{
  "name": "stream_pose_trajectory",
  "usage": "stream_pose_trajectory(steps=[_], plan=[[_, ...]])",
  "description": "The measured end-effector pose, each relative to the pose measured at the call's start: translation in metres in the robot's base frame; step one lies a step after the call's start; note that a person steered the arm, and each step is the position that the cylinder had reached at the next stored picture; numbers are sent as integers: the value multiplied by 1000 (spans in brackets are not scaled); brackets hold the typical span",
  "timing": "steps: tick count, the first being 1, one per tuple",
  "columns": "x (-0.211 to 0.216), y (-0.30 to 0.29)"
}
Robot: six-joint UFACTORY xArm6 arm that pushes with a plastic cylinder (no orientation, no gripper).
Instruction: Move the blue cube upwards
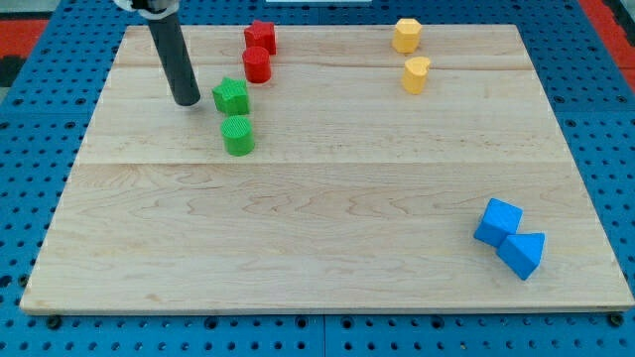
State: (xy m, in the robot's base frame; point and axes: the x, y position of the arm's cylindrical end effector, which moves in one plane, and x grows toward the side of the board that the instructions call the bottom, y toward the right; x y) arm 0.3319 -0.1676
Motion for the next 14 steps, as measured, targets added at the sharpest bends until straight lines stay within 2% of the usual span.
stream_pose_trajectory(steps=[2, 3, 4, 5, 6, 7, 9, 10, 11, 14], plan=[[3, 31], [0, 21], [45, -21], [166, -3], [274, 88], [287, 134], [283, 318], [241, 343], [188, 343], [152, 391]])
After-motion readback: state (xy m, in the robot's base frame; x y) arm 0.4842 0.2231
